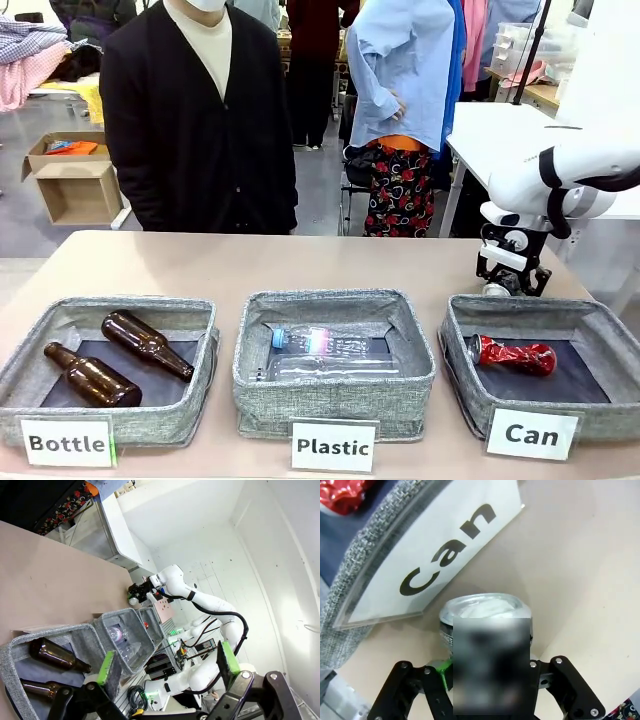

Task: Sort the can waste into the basket.
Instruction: Pick up the can waste from the table and place it in the right Fabric basket.

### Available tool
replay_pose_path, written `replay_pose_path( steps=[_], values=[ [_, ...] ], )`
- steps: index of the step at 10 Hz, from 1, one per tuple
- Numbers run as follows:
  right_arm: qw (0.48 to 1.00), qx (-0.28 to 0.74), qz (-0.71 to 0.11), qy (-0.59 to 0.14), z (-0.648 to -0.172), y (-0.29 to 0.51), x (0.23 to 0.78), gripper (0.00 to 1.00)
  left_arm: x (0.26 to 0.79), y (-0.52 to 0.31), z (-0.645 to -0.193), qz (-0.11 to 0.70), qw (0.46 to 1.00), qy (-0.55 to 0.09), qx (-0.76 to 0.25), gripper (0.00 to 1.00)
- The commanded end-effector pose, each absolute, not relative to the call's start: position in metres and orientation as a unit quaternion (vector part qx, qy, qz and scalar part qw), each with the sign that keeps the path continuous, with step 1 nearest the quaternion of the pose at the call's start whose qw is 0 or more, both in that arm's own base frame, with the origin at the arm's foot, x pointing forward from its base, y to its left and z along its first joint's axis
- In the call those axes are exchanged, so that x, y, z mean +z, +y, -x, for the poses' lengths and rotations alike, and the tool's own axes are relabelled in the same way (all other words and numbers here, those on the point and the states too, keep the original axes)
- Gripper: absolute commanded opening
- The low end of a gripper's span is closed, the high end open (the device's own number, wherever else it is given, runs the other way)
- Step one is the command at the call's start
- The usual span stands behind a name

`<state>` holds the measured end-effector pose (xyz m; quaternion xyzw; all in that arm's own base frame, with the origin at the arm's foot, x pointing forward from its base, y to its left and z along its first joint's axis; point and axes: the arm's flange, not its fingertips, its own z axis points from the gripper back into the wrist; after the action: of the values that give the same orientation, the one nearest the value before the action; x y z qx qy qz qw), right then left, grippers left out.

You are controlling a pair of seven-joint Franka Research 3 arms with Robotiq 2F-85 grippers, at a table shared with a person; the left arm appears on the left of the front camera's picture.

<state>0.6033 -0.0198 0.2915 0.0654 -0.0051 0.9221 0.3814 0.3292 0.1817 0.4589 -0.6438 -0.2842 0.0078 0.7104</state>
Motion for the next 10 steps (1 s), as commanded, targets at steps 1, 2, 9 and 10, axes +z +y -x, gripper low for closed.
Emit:
replay_pose_path(
  steps=[1,2,9,10],
  values=[
    [0.363,0.929,-0.069,-0.001,-0.610,-0.025,0.295,0.00,0.460,0.180,-0.326,0.646,0.709,-0.283,0.002,1.00],
    [0.362,0.930,-0.062,-0.006,-0.608,-0.028,0.300,0.00,0.460,0.180,-0.326,0.646,0.709,-0.283,0.002,1.00],
    [0.412,0.910,-0.009,-0.052,-0.503,-0.018,0.442,0.00,0.460,0.180,-0.326,0.646,0.709,-0.283,0.002,1.00],
    [0.457,0.889,-0.005,-0.038,-0.471,-0.012,0.448,0.00,0.460,0.180,-0.326,0.646,0.709,-0.283,0.002,1.00]
  ],
)
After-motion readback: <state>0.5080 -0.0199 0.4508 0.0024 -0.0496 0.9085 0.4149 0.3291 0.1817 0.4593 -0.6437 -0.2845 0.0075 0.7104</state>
